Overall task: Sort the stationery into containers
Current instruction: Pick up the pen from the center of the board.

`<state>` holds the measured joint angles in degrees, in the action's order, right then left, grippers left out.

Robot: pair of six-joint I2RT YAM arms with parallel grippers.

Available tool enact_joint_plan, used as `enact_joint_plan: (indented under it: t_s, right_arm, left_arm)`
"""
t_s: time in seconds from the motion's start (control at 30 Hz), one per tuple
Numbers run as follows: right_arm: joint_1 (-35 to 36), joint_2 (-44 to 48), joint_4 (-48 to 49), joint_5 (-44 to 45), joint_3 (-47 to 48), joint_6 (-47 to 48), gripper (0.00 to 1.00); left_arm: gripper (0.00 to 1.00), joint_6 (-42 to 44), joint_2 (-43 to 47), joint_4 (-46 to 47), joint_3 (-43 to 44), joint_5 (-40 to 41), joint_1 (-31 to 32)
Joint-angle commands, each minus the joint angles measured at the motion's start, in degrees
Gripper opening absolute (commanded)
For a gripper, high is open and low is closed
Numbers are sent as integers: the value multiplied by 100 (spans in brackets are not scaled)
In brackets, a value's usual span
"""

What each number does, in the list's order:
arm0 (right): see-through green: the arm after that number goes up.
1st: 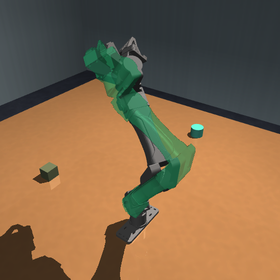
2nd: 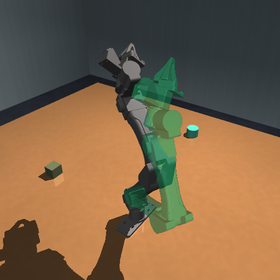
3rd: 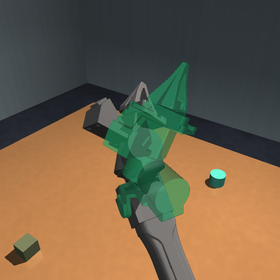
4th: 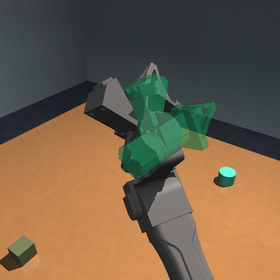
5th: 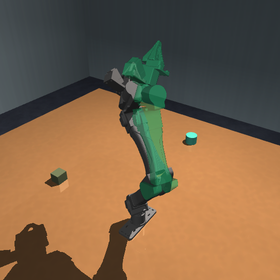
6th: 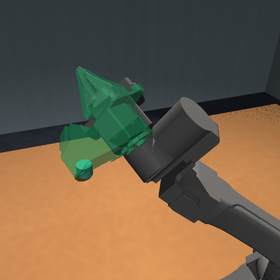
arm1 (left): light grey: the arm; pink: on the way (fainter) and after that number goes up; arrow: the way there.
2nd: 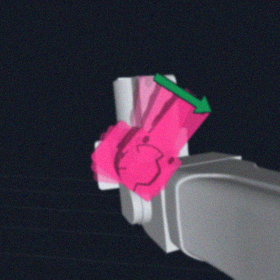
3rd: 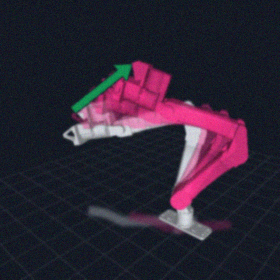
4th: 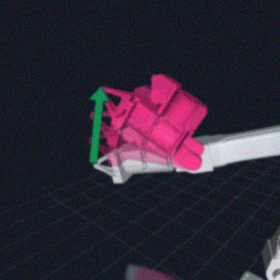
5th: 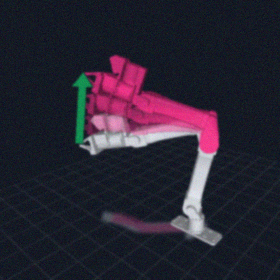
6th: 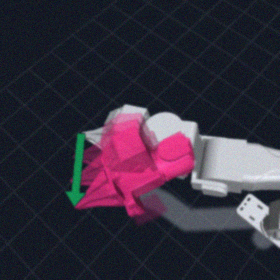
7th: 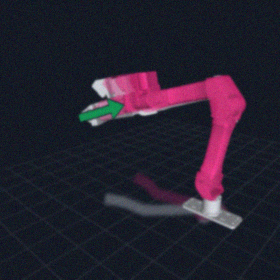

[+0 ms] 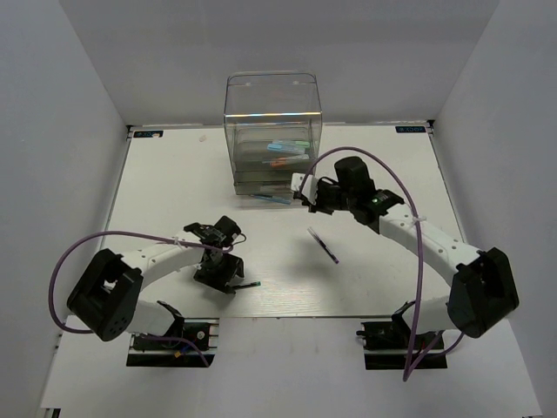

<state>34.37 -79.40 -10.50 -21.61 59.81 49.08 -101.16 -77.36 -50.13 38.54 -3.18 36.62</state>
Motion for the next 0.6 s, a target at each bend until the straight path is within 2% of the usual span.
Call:
enact_joint_plan:
  t_s: [0.0,0.03,0.13,0.2,0.33,0.53,0.57]
  right_arm:
    - [-71,371,224,-89,-347,-504,18]
    - [-71,581,241,-89,-478,-539,20]
    - [-106,829,373,129,-760,-917,34]
    - [-123,978,443,270,-874,-1373,56]
    - [-264,1128,426,262,-1024,-1901,59]
    - [-466,1260,487,323,-1252,-2218,59]
    - [-475,1286,505,393,-1270,-2314,59]
  left_arm:
    - [59,-176,-112,82,171,63,29]
    - [57,-176,-173,82,171,63,81]
    - [48,-176,-481,134,294,194,82]
    - [45,-176,-665,135,294,247,82]
    - [36,-123,-850,336,294,248,82]
    - [13,44,-772,390,609,563,82]
    - [5,44,-772,390,680,616,82]
